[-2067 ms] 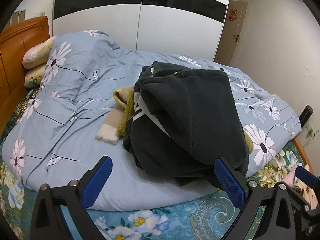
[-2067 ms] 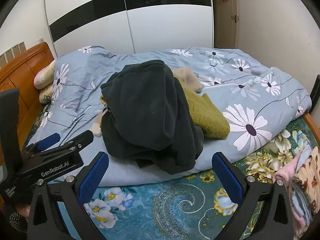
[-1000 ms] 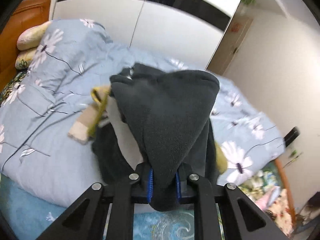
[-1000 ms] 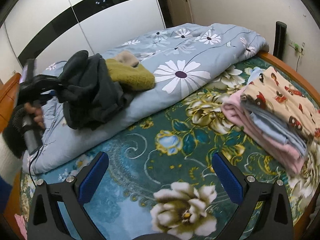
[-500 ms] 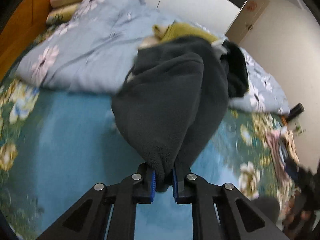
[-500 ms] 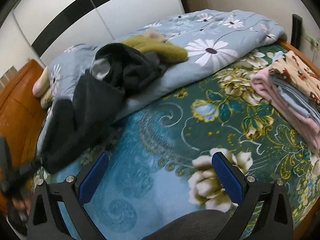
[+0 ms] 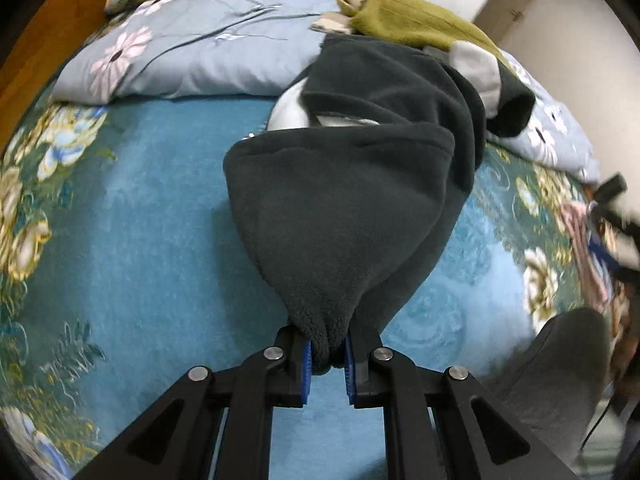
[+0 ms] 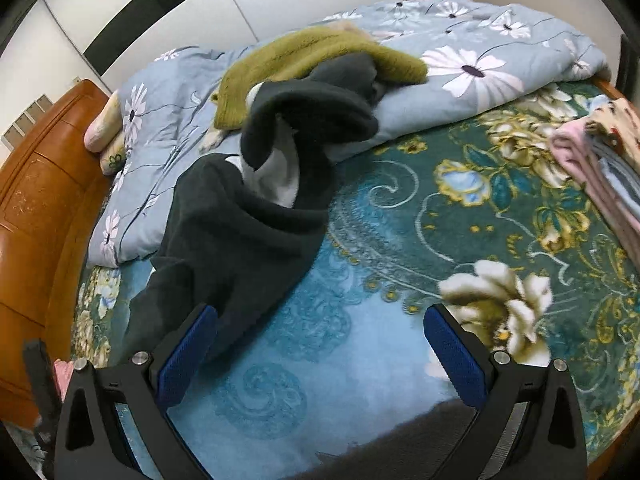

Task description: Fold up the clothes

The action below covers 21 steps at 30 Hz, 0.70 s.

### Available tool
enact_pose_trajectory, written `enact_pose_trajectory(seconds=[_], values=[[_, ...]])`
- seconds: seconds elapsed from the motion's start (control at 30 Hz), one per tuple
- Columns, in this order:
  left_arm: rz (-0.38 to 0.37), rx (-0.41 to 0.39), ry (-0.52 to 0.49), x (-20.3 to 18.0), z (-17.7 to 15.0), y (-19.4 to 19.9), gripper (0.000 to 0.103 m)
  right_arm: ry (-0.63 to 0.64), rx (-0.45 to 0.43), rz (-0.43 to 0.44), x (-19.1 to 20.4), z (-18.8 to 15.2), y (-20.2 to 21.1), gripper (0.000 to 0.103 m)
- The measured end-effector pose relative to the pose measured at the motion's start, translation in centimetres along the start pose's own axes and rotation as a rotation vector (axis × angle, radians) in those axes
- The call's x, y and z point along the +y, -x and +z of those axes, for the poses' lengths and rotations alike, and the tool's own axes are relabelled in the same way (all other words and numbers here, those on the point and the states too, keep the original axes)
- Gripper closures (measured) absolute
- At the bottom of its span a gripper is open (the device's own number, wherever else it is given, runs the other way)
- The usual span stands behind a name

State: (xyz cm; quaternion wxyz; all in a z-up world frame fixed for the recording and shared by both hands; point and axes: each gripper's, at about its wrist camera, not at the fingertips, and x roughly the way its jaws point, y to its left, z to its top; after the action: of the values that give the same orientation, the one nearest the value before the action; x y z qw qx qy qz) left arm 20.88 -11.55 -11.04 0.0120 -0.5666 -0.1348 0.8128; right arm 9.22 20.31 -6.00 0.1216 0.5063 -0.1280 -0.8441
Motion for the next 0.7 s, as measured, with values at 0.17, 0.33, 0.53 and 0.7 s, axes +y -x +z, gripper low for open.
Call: enact_pose_trajectory(seconds=[0.17,0.33,0.53,0.7], values=[[-0.027,0.004,0.025,0.7,0.2,0.0,0.089,-0.031,0.025,0.064,2.3,4.1,-3.5,0.001],[-0.051,-0.020,0.057,1.3,-0.2,0.4,0.089,-0.107,0.033,0.075,4.0,10.1,-7.0,0.016],[-0.062,-0.040,0.052,1.2,-0.6,1.1,0.089,-0.194,0.097,0.022,4.2,14.6,-11.1,0.038],[-0.078,-0.030,0.040,1.1,-0.7,1.1,0.089,-0.259,0.127,0.008,2.4,15.5,-11.9,0.090]])
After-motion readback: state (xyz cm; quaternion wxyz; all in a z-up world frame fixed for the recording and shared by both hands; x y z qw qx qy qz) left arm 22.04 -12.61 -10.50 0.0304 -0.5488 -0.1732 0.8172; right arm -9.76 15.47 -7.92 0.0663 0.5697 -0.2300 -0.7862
